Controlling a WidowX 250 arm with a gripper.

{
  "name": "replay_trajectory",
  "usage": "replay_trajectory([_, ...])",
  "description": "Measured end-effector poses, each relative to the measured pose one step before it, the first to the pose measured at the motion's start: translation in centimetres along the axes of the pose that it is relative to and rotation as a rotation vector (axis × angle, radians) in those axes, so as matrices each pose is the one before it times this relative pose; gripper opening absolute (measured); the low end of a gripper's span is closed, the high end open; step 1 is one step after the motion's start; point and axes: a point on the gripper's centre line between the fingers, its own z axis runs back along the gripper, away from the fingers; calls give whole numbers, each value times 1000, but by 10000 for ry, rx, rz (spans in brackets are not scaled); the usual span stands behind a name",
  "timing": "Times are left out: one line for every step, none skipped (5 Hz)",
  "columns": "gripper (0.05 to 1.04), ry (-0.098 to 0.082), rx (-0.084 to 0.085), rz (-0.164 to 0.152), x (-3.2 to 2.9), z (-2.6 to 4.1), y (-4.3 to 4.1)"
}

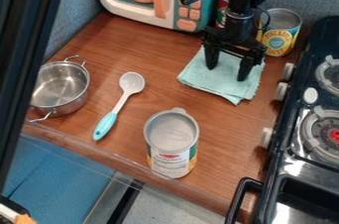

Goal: Move the green towel to the right side of the table

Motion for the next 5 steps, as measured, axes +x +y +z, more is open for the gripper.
replay_trajectory([1000, 56, 91, 405, -136, -186, 2815])
replay_trajectory([1000, 55, 224, 302, -144, -251, 2887])
replay_trajectory([1000, 17, 233, 227, -7, -16, 3073])
replay_trajectory([1001, 69, 216, 117, -171, -400, 3010])
replay_trajectory([1001, 268, 23, 188, 68, -623, 2515])
